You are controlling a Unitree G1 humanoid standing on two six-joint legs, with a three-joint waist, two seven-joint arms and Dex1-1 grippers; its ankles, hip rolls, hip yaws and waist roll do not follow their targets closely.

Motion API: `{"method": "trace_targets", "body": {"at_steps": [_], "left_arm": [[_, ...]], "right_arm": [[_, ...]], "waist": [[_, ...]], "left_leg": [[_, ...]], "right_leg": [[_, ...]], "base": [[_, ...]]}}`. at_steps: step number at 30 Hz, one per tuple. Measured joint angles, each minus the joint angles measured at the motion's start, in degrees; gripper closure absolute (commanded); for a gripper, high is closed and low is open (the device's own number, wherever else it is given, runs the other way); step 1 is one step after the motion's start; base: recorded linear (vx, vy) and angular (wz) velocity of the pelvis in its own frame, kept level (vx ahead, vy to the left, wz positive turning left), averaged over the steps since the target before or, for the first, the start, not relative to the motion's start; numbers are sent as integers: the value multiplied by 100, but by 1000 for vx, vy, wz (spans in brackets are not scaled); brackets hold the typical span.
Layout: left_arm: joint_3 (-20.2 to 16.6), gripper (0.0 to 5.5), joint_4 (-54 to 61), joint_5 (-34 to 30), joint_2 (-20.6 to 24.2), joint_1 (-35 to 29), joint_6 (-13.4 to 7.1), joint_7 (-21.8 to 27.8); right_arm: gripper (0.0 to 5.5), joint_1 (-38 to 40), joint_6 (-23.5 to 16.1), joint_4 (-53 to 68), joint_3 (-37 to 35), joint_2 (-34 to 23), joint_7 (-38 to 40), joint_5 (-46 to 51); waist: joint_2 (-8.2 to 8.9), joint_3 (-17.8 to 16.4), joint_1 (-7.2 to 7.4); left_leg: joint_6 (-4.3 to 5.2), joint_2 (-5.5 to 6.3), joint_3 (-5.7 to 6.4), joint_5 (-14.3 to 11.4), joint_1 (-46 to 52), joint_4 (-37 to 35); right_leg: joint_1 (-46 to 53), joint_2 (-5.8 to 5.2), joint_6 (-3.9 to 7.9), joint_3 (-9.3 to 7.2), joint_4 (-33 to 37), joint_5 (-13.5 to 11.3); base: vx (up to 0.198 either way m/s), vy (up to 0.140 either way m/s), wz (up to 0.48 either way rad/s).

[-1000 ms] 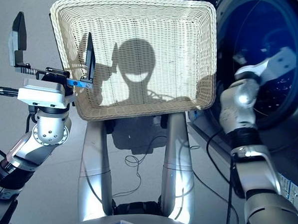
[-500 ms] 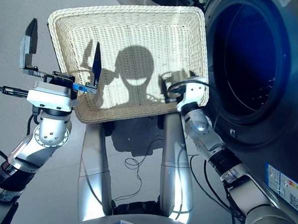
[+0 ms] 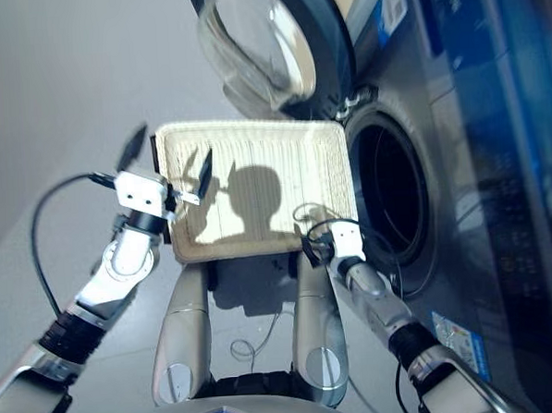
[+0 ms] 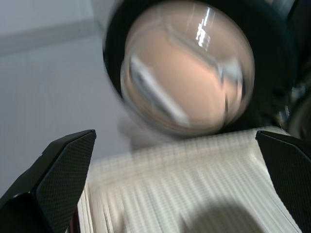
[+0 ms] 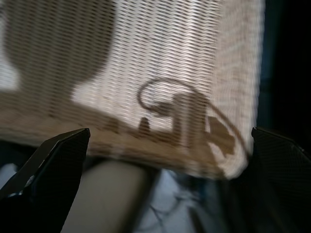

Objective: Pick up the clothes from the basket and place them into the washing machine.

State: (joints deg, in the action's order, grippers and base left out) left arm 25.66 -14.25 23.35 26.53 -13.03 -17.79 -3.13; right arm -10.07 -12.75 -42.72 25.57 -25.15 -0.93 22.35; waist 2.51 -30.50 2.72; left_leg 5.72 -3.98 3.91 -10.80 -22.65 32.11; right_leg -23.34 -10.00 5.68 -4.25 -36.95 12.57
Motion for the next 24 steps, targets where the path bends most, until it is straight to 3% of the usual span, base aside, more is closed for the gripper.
{"method": "trace_targets", "body": {"at_steps": [5,10,14,18,21,24], "left_arm": [[-572,0,-1438,526,-523,515,321,557],[-1266,0,-3009,274,-801,1056,433,601],[-1666,0,-4131,-213,-895,1323,471,591],[-1702,0,-4699,-570,-926,1662,570,683],[-1707,0,-5095,-857,-1021,1769,615,765],[-1765,0,-5219,-1014,-1082,1889,680,856]], "right_arm": [[0,175,136,-380,-422,278,1,-744],[0,587,247,-989,-671,617,-151,-758],[0,897,322,-1825,-1027,819,-240,-725],[0,1188,430,-2219,-1259,887,-361,-511],[0,1311,511,-2399,-1308,899,-488,-507],[0,1401,530,-2398,-1310,907,-660,-506]], "waist": [[90,168,12],[108,956,-15],[98,1674,-26],[79,2243,-34],[55,2535,-16],[51,2649,-24]], "left_leg": [[-33,-30,-3,242,935,-911],[-81,-65,-117,515,1643,-1845],[-157,-60,-250,713,2241,-2619],[-184,-26,-397,865,2649,-3185],[-175,-32,-440,1047,2935,-3661],[-169,-34,-419,1068,2975,-3700]], "right_leg": [[1004,20,40,-160,963,-255],[1762,78,104,-197,2061,-632],[2429,51,194,-209,3066,-981],[2831,39,239,-191,3747,-1246],[3054,57,246,-192,4115,-1389],[3115,75,244,-200,4183,-1420]], "base": [[153,-5,42],[144,18,-41],[133,17,-79],[31,6,-66],[0,0,0],[0,0,0]]}}
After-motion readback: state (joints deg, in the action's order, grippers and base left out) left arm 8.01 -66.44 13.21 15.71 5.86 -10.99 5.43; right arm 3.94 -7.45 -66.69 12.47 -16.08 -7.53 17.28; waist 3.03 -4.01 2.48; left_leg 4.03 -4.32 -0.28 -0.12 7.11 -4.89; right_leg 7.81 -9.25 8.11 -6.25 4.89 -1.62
